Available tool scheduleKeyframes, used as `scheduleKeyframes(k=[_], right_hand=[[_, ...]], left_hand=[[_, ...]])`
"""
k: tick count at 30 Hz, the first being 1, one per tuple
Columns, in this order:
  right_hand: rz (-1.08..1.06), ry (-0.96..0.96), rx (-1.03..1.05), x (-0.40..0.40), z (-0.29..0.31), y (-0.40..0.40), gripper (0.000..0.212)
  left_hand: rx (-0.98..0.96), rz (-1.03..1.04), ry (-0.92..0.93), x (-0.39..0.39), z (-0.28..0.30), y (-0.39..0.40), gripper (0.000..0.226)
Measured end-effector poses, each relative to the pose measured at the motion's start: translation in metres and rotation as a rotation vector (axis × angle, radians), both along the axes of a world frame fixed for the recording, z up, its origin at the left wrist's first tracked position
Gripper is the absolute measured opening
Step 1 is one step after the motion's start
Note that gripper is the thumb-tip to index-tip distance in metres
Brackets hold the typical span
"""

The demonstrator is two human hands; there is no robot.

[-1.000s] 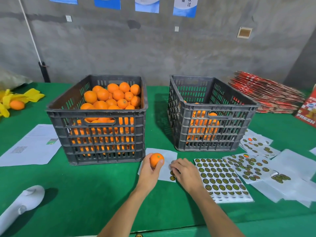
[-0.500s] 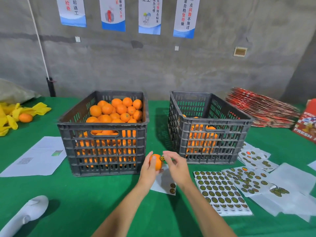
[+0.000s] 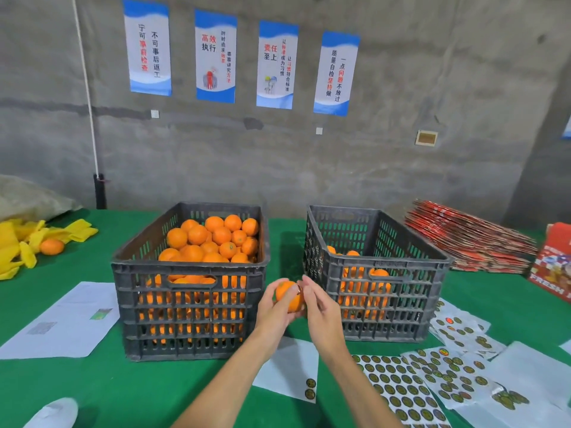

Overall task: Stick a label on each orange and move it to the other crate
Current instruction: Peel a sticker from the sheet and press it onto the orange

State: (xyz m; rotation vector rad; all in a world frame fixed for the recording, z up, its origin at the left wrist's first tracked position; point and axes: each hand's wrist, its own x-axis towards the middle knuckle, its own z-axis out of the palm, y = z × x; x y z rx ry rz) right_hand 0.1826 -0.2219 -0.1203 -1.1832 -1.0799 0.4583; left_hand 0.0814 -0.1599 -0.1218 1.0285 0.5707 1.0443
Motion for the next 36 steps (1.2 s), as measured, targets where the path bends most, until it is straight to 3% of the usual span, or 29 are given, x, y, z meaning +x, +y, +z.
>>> scheduleKeyframes(k=[2, 7, 12, 18, 23, 25, 29, 32, 36], right_hand=[[0.026, 0.096, -0.002, 0.000, 0.014, 0.004, 0.024], [0.037, 0.048, 0.034, 0.002, 0.044, 0.023, 0.027], [0.059, 0.127, 0.057, 0.011, 0.082, 0.048, 0.029], [-0.002, 0.149, 0.090, 0.031, 0.116, 0.075, 0.016], [-0.138, 0.097, 0.082, 0.047, 0.121, 0.094, 0.015], [-0.282, 0.090, 0.074, 0.060, 0.124, 0.101, 0.009], [-0.518, -0.101, -0.051, 0.099, 0.130, 0.105, 0.021], [-0.599, -0.166, -0.100, 0.123, 0.127, 0.109, 0.023], [-0.587, -0.221, -0.129, 0.134, 0.123, 0.120, 0.029]], left_hand=[[-0.004, -0.019, -0.034, 0.003, 0.013, 0.005, 0.028], [0.031, -0.004, -0.069, 0.014, 0.047, 0.021, 0.013], [0.160, 0.019, -0.036, 0.026, 0.084, 0.037, 0.017], [0.250, -0.063, 0.054, 0.035, 0.120, 0.060, 0.028], [0.466, -0.112, 0.325, 0.039, 0.123, 0.099, 0.026], [0.557, -0.018, 0.454, 0.037, 0.122, 0.126, 0.024], [0.741, 0.235, 0.798, 0.011, 0.113, 0.198, 0.032], [0.676, 0.254, 1.052, -0.014, 0.096, 0.244, 0.035], [0.606, 0.156, 1.395, -0.031, 0.083, 0.279, 0.058]])
